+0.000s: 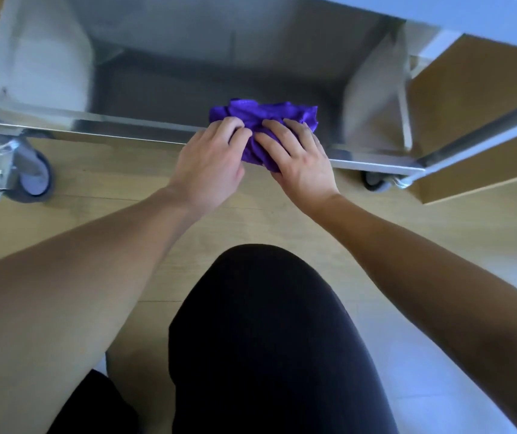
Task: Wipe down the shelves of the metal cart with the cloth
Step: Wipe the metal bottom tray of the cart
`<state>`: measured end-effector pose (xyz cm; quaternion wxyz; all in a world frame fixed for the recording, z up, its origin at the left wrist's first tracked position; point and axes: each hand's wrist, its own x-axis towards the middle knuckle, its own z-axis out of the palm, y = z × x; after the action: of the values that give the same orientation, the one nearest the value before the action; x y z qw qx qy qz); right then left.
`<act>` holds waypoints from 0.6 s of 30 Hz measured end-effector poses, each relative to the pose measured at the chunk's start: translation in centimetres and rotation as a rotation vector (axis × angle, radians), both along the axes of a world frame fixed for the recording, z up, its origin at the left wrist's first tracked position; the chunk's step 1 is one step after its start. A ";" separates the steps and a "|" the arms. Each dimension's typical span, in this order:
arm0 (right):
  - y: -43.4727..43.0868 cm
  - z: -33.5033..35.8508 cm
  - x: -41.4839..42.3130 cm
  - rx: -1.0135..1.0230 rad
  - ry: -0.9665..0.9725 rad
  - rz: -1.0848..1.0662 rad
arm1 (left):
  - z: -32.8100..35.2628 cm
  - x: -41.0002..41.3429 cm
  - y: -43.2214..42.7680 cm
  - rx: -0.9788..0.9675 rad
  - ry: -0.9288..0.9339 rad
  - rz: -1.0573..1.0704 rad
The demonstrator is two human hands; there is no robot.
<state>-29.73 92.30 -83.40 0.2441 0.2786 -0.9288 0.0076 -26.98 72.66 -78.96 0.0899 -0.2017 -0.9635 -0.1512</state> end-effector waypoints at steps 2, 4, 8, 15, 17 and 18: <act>2.7 0.0 0.2 0.000 0.014 -0.030 | -0.5 -0.1 2.0 -0.001 0.004 -0.043; 5.7 0.0 0.6 0.023 0.000 -0.070 | -0.9 0.0 4.1 -0.009 0.009 -0.092; 12.1 0.1 1.1 0.043 -0.057 -0.181 | -1.2 0.4 7.5 -0.023 0.024 -0.151; 17.8 0.7 2.2 0.030 -0.154 -0.342 | -0.8 0.8 8.5 -0.079 0.003 -0.106; 16.8 1.3 2.4 -0.046 -0.181 -0.369 | 0.0 0.8 8.2 -0.114 -0.035 -0.126; 16.2 1.7 2.7 -0.088 -0.183 -0.385 | 0.4 0.8 7.9 -0.134 -0.060 -0.143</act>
<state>-27.00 108.48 -81.69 0.1677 0.0833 -0.9819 0.0268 -26.15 80.59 -78.58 0.0361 -0.2707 -0.9569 -0.0984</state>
